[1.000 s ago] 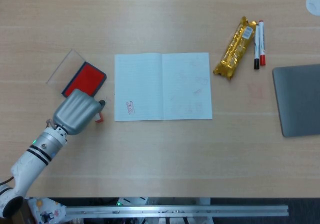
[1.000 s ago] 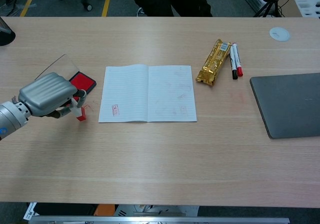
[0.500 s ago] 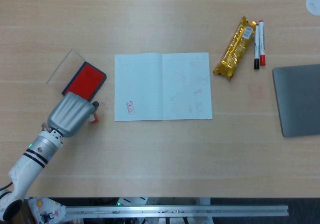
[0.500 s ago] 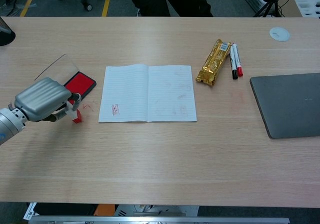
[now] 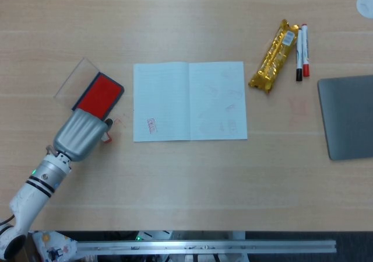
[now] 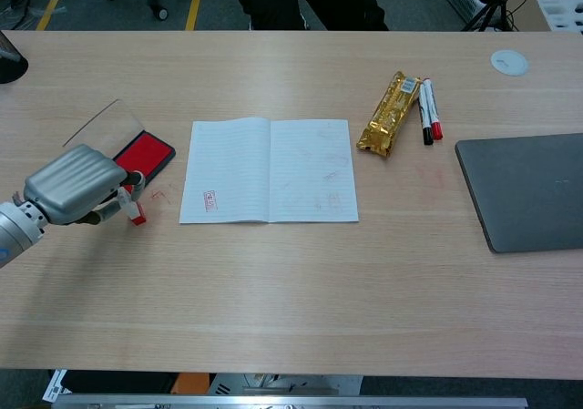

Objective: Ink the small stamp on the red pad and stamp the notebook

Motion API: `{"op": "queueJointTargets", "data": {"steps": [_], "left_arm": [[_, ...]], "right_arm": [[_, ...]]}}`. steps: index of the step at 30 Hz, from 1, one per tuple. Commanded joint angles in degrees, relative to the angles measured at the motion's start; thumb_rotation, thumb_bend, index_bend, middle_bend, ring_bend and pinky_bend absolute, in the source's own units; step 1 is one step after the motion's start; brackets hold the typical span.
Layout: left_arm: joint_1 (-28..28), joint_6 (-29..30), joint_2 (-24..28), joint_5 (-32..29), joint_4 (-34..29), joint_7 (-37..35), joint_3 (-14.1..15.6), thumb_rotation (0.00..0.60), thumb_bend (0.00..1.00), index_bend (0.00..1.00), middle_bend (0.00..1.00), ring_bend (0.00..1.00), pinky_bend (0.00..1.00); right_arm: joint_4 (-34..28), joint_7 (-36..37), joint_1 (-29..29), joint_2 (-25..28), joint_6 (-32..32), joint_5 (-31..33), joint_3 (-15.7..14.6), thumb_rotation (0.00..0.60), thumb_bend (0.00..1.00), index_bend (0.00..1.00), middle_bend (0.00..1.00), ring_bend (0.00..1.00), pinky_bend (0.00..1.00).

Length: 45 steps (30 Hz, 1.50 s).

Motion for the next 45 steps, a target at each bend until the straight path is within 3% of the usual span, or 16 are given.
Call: {"op": "queueJointTargets", "data": {"steps": [1,9,17,24,28,30,34,35,40,42,45], "left_arm": [[0.18,0.20,0.00,0.09,-0.03,0.41,-0.14,0.600,0.37,0.47,1.00,1.00,1.00],[0.62,0.57,1.09,0.36,-1.24,0.52,-0.36,0.600,0.37,0.43,1.00,1.00,1.00],[1.32,2.90,5.42,1.11,-8.15,-3.83,-0.87,0.600,0.37,0.40,1.00,1.00,1.00],[2.28,7.89,10.79,1.07,-15.08,-7.58,-3.62,0.600,0.37,0.40,0.99,1.00,1.00],[3.91,10.39,14.58,-2.13,-18.26,-7.88,-5.88,0.600,0.37,0.38,0.92,0.99,1.00],[4.90,10.93,16.11,-4.44,-19.29,-8.44,-6.69,0.600,0.37,0.35,0.84,0.92,1.00],[7.40,12.21,18.76,-9.21,-19.93,-11.19,-8.14,0.600,0.37,0.28,0.65,0.69,0.88],[8.02,12.71,18.91,-9.75,-19.50,-11.93,-8.25,0.600,0.37,0.27,0.61,0.63,0.84],[11.77,15.87,18.85,-11.21,-16.96,-15.74,-8.10,0.600,0.33,0.13,0.27,0.27,0.41],[13.15,17.85,18.15,-10.62,-15.63,-16.99,-7.97,0.600,0.32,0.10,0.18,0.18,0.30],[15.41,21.20,17.15,-9.39,-13.61,-17.74,-7.53,0.600,0.32,0.09,0.12,0.13,0.21]], "right_arm": [[-0.05,0.05,-0.03,0.01,0.07,-0.02,0.02,0.600,0.20,0.26,0.37,0.20,0.30],[-0.11,0.07,-0.19,0.04,0.43,-0.04,0.11,0.600,0.20,0.26,0.38,0.20,0.30],[-0.69,-0.11,-0.27,0.42,0.62,-0.01,0.22,0.600,0.20,0.26,0.38,0.20,0.30],[-2.16,-0.91,0.44,0.91,0.08,-0.35,0.43,0.600,0.20,0.26,0.38,0.20,0.30],[-2.55,-1.04,1.24,0.92,-1.14,0.12,0.76,0.600,0.20,0.26,0.38,0.20,0.30],[-2.87,-1.34,1.55,0.86,-2.04,0.74,0.82,0.600,0.20,0.26,0.38,0.20,0.30],[-3.70,-2.42,2.13,0.73,-3.07,1.82,1.25,0.600,0.20,0.23,0.35,0.20,0.27],[-3.88,-2.69,2.22,0.67,-3.07,1.91,1.35,0.600,0.20,0.22,0.34,0.20,0.27],[-4.30,-4.08,2.44,0.16,-2.46,1.55,1.53,0.600,0.20,0.18,0.27,0.15,0.22],[-4.43,-4.38,2.51,0.05,-2.33,1.30,1.49,0.600,0.19,0.17,0.26,0.14,0.21],[-4.60,-4.59,2.64,-0.09,-2.33,0.79,1.27,0.600,0.20,0.17,0.26,0.14,0.21]]}}
